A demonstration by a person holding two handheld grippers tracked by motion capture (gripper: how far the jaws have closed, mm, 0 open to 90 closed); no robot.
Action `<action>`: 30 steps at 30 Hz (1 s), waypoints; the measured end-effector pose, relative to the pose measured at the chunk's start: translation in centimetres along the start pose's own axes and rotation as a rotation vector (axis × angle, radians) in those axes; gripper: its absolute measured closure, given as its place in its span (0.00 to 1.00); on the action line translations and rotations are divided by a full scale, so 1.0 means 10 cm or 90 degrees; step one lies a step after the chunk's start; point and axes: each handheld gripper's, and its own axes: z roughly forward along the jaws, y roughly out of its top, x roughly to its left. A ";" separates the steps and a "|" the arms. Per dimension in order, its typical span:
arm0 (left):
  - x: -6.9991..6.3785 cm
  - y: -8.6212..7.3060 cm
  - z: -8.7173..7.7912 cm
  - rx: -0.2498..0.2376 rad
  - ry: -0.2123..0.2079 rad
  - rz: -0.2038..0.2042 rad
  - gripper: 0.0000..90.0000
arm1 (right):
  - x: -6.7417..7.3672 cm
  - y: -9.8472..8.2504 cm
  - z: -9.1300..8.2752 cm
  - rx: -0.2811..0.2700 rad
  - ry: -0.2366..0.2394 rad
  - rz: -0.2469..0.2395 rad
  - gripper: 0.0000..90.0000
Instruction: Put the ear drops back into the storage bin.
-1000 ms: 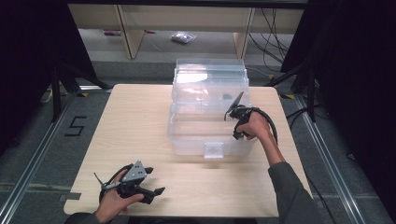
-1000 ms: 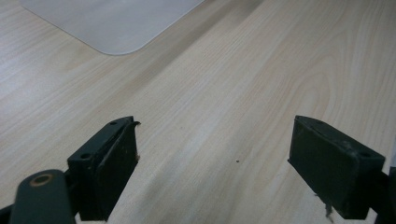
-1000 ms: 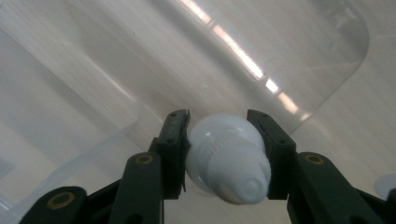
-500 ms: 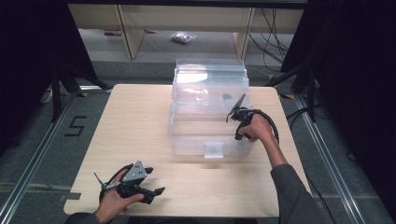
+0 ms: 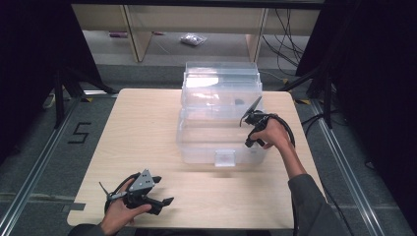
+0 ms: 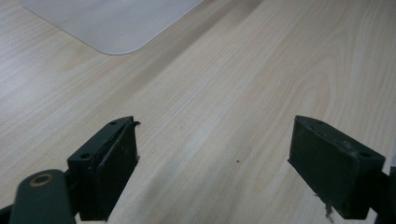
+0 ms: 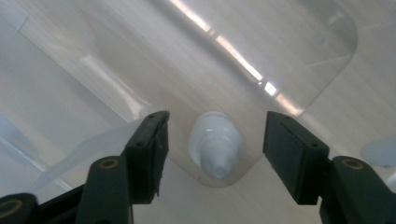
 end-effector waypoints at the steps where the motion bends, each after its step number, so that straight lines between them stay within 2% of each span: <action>1: 0.00 0.00 0.00 0.000 0.000 0.000 0.16 | 0.00 -0.01 -0.01 -0.007 -0.001 -0.003 0.44; 4: -0.01 0.00 0.00 -0.006 -0.005 -0.010 0.16 | -0.01 -0.01 -0.05 -0.022 -0.007 -0.016 0.41; 6: -0.02 0.00 0.02 -0.018 -0.004 -0.024 0.16 | -0.01 -0.02 -0.11 -0.045 -0.006 -0.024 0.39; 7: -0.02 0.00 0.02 -0.018 -0.004 -0.024 0.16 | 0.01 -0.02 -0.13 -0.044 -0.002 -0.014 0.39; 8: -0.01 0.00 0.01 -0.008 -0.001 -0.007 0.16 | 0.02 -0.02 -0.14 -0.046 -0.004 -0.016 0.38; 9: -0.01 0.00 0.01 -0.008 -0.001 -0.007 0.16 | 0.02 -0.02 -0.14 -0.046 -0.004 -0.016 0.38; 10: -0.02 0.00 0.01 -0.015 -0.004 -0.017 0.16 | 0.02 -0.02 -0.15 -0.049 -0.009 -0.017 0.37; 11: -0.02 0.00 0.01 -0.015 -0.001 -0.017 0.16 | 0.02 -0.02 -0.16 -0.058 -0.009 -0.024 0.37; 13: 0.00 0.00 0.01 -0.007 -0.002 -0.009 0.16 | 0.03 -0.02 -0.18 -0.054 -0.012 -0.023 0.36; 14: -0.01 0.00 0.00 -0.007 0.000 -0.009 0.16 | 0.04 -0.02 -0.19 -0.048 -0.009 -0.012 0.36; 19: -0.01 0.00 0.01 -0.009 0.000 -0.009 0.16 | 0.03 -0.04 -0.22 -0.067 -0.012 -0.020 0.34; 20: -0.02 0.00 0.02 -0.018 -0.005 -0.021 0.16 | 0.04 -0.04 -0.23 -0.068 -0.012 -0.012 0.34; 22: 0.00 0.00 0.00 -0.006 -0.001 -0.009 0.16 | 0.04 -0.05 -0.25 -0.078 -0.016 -0.022 0.34; 25: -0.02 0.00 0.02 -0.018 -0.004 -0.025 0.16 | 0.06 -0.06 -0.30 -0.087 -0.012 -0.020 0.34; 26: 0.00 0.00 0.00 -0.005 -0.001 -0.006 0.16 | 0.06 -0.07 -0.31 -0.096 -0.014 -0.021 0.34; 27: -0.02 0.00 0.01 -0.015 0.000 -0.016 0.16 | 0.06 -0.07 -0.31 -0.096 -0.014 -0.021 0.34; 29: -0.01 0.00 0.01 -0.009 0.000 -0.012 0.16 | 0.07 -0.08 -0.33 -0.101 -0.014 -0.022 0.34; 30: -0.02 0.00 0.02 -0.019 -0.004 -0.025 0.16 | 0.08 -0.08 -0.34 -0.097 -0.010 -0.016 0.33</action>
